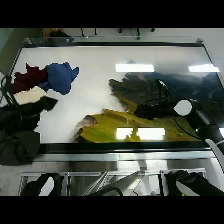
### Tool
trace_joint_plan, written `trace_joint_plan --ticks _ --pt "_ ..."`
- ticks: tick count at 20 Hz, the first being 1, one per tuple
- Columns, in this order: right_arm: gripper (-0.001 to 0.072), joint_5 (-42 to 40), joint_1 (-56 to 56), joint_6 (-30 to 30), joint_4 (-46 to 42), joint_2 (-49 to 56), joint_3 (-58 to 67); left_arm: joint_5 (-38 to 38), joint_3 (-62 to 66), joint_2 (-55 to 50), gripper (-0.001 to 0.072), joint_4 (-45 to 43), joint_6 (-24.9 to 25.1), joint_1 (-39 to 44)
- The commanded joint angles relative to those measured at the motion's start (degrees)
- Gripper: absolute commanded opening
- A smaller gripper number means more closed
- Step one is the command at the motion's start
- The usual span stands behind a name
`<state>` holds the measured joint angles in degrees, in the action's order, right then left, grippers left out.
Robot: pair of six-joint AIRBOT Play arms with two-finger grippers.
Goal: Fold the shirts.
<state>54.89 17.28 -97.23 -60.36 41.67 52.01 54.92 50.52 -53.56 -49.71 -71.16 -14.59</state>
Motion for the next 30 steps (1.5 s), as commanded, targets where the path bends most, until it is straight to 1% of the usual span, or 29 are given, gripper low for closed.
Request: trace_joint_plan --ticks 1,5,7,9,12,15,19,22,23,24,25,26,27,28,29,30 --pt "0.0442 -0.9 0.0 0.0 -0.7 2.7 0.0 -4.8 15.2 -24.7 0.0692 -1.4 3.9 -2.2" --pt "0.0442 -0.9 0.0 0.0 -0.6 6.3 0.0 -4.9 36.8 -49.0 0.0692 -1.3 4.2 -1.6" --pt "0.0442 -0.9 0.0 0.0 -0.6 7.4 0.0 -4.5 45.8 -57.6 0.0692 -1.4 4.2 -1.7" --pt "0.0442 -0.9 0.0 0.0 -0.4 8.3 0.0 -5.4 51.9 -63.0 0.0692 -1.4 4.2 -2.2" --pt "0.0442 -0.9 0.0 -0.1 -0.4 9.1 0.0 -7.2 58.4 -67.4 0.0691 -2.1 4.2 -2.2" --pt "0.0442 -0.9 0.0 -0.1 -0.4 9.1 0.0 -5.6 62.2 -69.3 0.0691 -7.8 4.1 -1.6" --pt "0.0441 -0.9 0.0 -0.2 -0.5 9.1 0.0 -9.3 62.6 -70.3 0.0691 -7.7 4.1 -0.1" --pt "0.0442 -0.9 0.0 -0.2 -0.4 9.1 0.0 -7.2 62.6 -72.9 0.0690 -7.6 4.0 1.5" --pt "0.0441 -0.9 0.0 -0.2 -0.4 9.0 0.0 -6.8 62.6 -73.1 0.0592 -7.6 3.8 2.0" --pt "0.0441 -0.9 0.0 -0.2 -0.4 9.1 0.0 -6.0 62.6 -72.7 0.0233 -7.2 3.1 2.5" --pt "0.0439 -0.9 0.0 -0.2 -0.4 9.0 0.0 -4.9 62.6 -71.6 0.0016 -7.0 3.2 2.6" --pt "0.0434 -0.9 0.0 -0.2 -0.4 9.0 0.0 -4.5 62.6 -69.8 0.0018 -6.6 3.1 3.3" --pt "0.0434 -0.9 0.0 0.0 0.1 9.0 0.0 -4.0 62.6 -67.4 0.0018 -4.0 3.2 3.6" --pt "0.0434 -0.9 0.0 0.0 1.0 9.0 0.0 -3.8 62.6 -64.9 0.0018 0.3 3.2 4.0" --pt "0.0434 -0.8 0.0 1.2 2.3 8.9 0.0 -3.3 62.6 -62.0 0.0018 6.4 3.8 4.4" --pt "0.0434 -0.6 0.0 3.1 4.0 8.8 0.0 -1.7 62.6 -58.7 0.0018 14.1 6.8 5.0"
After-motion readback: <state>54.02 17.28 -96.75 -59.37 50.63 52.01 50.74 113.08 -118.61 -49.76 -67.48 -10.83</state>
